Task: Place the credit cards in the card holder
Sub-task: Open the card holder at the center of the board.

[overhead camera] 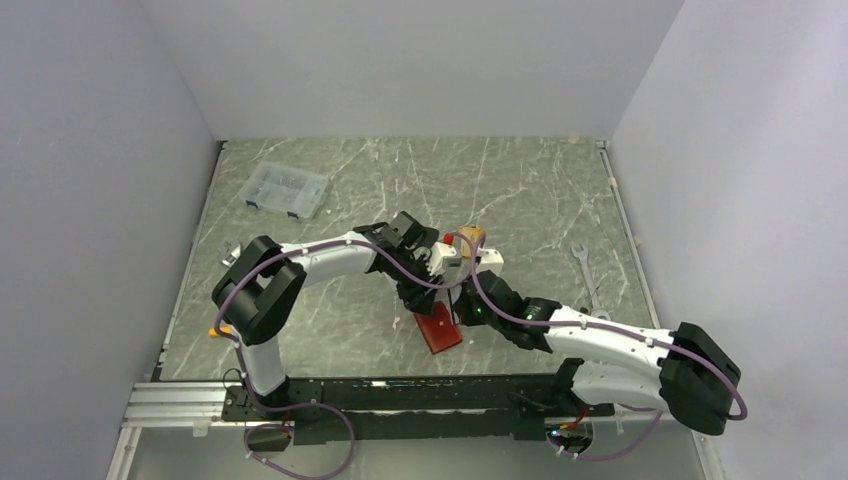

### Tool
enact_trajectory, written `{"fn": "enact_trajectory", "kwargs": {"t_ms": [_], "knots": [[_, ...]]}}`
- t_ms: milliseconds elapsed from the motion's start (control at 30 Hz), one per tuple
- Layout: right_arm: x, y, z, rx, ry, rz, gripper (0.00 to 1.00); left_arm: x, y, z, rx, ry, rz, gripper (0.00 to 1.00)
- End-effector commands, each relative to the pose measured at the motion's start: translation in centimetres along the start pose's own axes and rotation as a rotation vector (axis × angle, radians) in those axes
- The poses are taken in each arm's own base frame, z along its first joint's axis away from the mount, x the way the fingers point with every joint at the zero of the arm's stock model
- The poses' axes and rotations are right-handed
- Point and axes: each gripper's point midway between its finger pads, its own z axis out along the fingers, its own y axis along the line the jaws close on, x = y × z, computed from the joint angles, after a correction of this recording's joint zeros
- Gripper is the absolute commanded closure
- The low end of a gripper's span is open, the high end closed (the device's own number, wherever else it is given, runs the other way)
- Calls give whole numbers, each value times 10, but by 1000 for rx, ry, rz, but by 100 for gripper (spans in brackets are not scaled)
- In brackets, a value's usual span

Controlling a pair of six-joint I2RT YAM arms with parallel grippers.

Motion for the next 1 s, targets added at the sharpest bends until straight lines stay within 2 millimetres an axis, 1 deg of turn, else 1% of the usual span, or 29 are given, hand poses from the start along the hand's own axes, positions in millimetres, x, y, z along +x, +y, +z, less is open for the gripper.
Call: {"fn": "enact_trajectory", "kwargs": {"t_ms": [0, 200, 367, 400, 600, 667, 833, 967], "knots": [[-12, 0, -3, 9, -49, 43, 100, -15, -7, 3, 57, -31, 72, 50], [-7, -17, -3, 45, -42, 88, 100, -9, -2, 11, 44, 0, 81, 50], [5, -32, -7, 79, -25, 123, 100, -6, 0, 16, 27, 20, 124, 51], [8, -35, -8, 83, -22, 130, 100, -5, -1, 17, 30, 25, 129, 52], [23, -43, -7, 97, 4, 146, 100, -12, -14, 13, 87, 2, 151, 80], [24, -44, -5, 98, 8, 147, 100, -16, -19, 9, 110, -10, 163, 87], [32, -47, -3, 104, 19, 166, 100, -26, -33, 3, 181, -38, 203, 95], [36, -52, -3, 106, 18, 181, 100, -29, -43, -4, 236, -51, 232, 98]]}}
